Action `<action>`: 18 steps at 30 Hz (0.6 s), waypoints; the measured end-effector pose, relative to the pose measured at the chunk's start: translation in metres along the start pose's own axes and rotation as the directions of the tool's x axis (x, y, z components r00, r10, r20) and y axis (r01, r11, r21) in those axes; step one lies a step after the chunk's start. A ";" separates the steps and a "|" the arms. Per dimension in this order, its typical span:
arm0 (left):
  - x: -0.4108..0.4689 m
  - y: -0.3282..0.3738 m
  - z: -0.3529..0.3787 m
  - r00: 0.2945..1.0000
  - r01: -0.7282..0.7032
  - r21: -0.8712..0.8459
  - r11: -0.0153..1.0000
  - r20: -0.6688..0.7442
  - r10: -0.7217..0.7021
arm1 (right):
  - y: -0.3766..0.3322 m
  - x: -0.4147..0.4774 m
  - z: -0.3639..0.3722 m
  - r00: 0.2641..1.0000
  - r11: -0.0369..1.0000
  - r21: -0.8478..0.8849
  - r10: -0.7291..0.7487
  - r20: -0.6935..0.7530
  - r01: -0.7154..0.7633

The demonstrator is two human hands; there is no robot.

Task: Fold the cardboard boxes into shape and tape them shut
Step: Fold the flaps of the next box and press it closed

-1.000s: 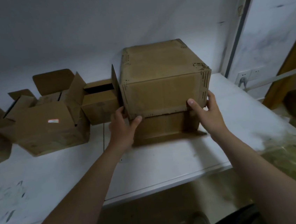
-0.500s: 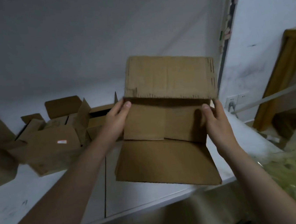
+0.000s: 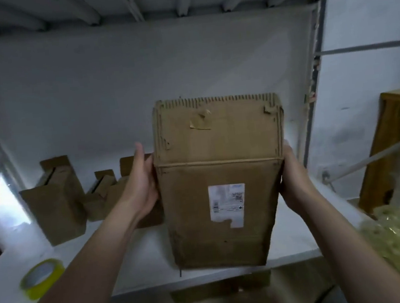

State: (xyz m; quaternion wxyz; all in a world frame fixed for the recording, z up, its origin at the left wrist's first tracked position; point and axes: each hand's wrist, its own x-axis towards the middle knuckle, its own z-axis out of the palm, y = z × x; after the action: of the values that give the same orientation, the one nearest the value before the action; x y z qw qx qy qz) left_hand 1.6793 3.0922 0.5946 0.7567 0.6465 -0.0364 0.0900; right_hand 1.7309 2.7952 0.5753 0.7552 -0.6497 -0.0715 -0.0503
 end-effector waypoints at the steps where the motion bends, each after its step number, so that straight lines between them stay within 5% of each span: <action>1: -0.012 0.003 -0.008 0.999 -0.015 0.004 1.000 -0.031 0.016 | 0.000 -0.005 0.012 1.000 1.000 0.008 0.016 0.025 -0.016; 8: -0.100 0.016 -0.076 0.949 -0.117 0.029 0.993 -0.292 0.120 | 0.009 -0.046 0.104 0.960 0.996 0.047 0.066 0.273 -0.082; 12: -0.126 0.015 -0.106 0.862 -0.028 0.074 0.997 -0.502 0.062 | 0.031 -0.067 0.137 0.898 0.996 0.045 0.045 0.438 -0.072; 18: -0.137 -0.019 -0.150 0.832 0.020 0.025 0.999 -0.555 -0.002 | 0.076 -0.072 0.175 0.923 0.997 -0.078 0.022 0.383 0.008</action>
State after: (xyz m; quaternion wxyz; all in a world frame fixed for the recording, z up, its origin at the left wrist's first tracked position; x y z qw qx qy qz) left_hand 1.5388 3.2247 0.5288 0.7255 0.6040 0.1897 0.2698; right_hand 1.6658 2.9785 0.5142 0.7007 -0.6763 -0.2136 0.0776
